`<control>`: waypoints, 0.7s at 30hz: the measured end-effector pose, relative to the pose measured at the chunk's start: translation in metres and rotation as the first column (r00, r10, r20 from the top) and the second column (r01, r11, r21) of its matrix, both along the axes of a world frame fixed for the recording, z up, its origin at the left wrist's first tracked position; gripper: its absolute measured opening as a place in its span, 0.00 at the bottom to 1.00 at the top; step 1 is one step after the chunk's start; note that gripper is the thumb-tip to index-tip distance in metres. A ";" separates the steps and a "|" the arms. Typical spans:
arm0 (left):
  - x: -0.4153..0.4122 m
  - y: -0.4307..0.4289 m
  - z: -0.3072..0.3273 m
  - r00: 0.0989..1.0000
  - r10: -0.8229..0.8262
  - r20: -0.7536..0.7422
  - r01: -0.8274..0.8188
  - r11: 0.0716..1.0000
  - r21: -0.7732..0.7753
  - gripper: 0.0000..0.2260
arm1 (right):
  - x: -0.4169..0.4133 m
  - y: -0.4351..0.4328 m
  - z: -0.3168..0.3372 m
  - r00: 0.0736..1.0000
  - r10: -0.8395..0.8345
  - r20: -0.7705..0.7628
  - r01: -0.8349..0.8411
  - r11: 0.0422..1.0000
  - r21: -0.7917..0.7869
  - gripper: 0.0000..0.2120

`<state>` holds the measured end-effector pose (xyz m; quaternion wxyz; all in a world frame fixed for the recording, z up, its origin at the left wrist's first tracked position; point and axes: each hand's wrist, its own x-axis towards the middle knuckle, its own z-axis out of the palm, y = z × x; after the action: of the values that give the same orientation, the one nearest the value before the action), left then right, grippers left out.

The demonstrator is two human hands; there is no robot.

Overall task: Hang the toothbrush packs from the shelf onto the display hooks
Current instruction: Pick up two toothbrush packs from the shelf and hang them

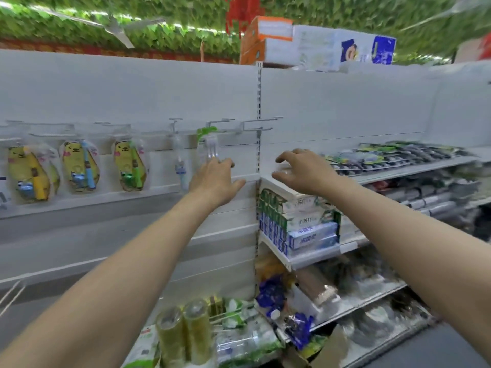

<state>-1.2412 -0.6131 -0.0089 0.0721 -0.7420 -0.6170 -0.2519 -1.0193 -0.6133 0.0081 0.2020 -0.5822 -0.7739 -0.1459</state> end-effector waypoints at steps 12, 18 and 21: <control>0.220 0.088 -0.007 0.982 -0.189 -0.021 0.189 0.982 -0.024 0.26 | 0.219 0.051 -0.010 0.981 -0.194 -0.015 0.193 0.978 -0.076 0.27; 0.319 0.162 -0.007 0.963 -0.266 -0.034 0.265 0.964 -0.034 0.27 | 0.314 0.104 -0.018 0.962 -0.269 -0.044 0.265 0.960 -0.088 0.27; 0.378 0.206 -0.004 0.946 -0.321 -0.039 0.320 0.947 -0.019 0.26 | 0.368 0.139 -0.014 0.950 -0.309 -0.041 0.305 0.949 -0.083 0.27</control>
<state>-0.8631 -0.4072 -0.0133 0.0386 -0.8380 -0.4881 -0.2410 -0.6512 -0.4741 -0.0059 0.1753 -0.7064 -0.6733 -0.1304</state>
